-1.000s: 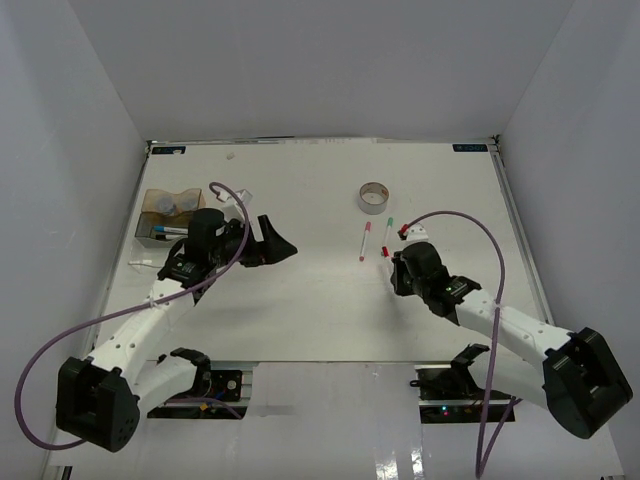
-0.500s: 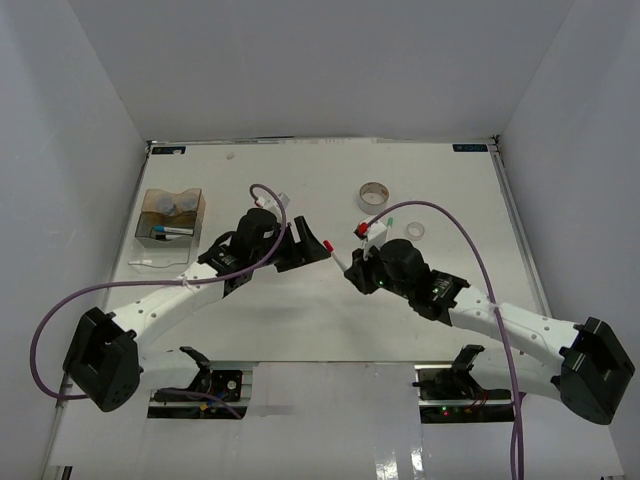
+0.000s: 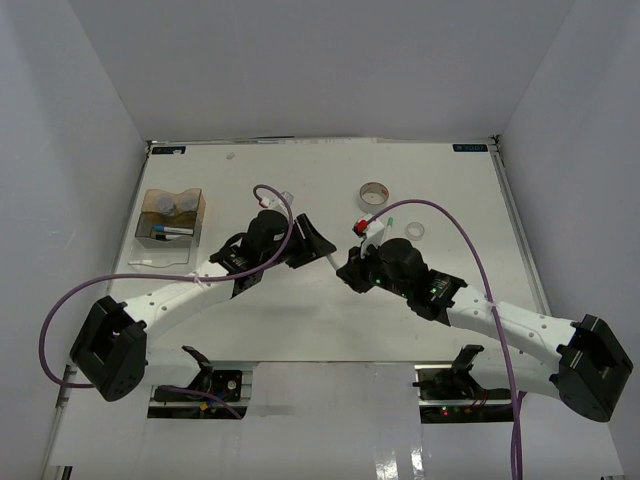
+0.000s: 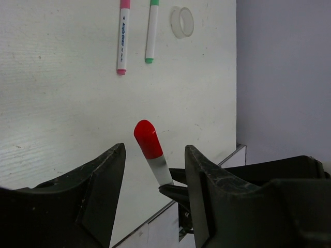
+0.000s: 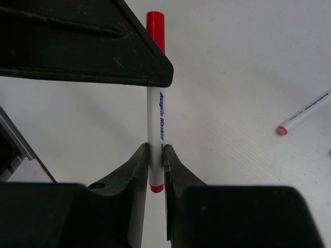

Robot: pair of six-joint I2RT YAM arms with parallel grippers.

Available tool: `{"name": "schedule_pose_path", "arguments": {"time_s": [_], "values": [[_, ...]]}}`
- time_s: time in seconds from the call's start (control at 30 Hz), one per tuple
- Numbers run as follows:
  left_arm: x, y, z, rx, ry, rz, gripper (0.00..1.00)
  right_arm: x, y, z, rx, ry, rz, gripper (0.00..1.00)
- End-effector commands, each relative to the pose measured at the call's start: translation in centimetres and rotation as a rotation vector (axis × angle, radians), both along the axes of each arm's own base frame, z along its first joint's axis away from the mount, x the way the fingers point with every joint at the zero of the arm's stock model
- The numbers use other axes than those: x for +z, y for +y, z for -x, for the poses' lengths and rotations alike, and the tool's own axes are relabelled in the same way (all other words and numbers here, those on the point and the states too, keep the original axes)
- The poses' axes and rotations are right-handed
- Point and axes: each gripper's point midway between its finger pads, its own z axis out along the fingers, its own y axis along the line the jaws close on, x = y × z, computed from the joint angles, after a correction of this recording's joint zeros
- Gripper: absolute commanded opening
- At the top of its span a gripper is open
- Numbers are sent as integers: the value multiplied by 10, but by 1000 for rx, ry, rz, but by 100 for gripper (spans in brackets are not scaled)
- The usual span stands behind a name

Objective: Sort the stationery into containers
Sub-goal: Pick up the pen from the center of the board, then place the pen in the storage box.

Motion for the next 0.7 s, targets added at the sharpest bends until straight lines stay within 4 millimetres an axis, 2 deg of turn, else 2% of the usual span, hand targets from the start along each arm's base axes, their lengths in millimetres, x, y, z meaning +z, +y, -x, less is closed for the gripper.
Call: {"name": "schedule_pose_path", "arguments": {"time_s": [0.0,0.13,0.37,0.43,0.53,0.57,0.67], "values": [[7,-5,-3,23,-21,26,59,27,13,-4,4,-41,-97,15],[6,-7,-1,24,-21,28,53,25,14,-5,-7,-32,-101,16],[5,-9,1,19,-18,30,23,25,14,-7,-20,-31,-107,21],[5,-8,1,22,-18,30,14,25,13,-8,-24,-33,-107,27],[5,-6,0,33,-25,28,6,24,12,-8,-30,-32,-102,46],[3,-5,1,37,-22,24,5,24,11,-9,-36,-33,-100,55],[1,1,-2,69,-23,8,4,21,4,-10,-63,-38,-79,66]]}}
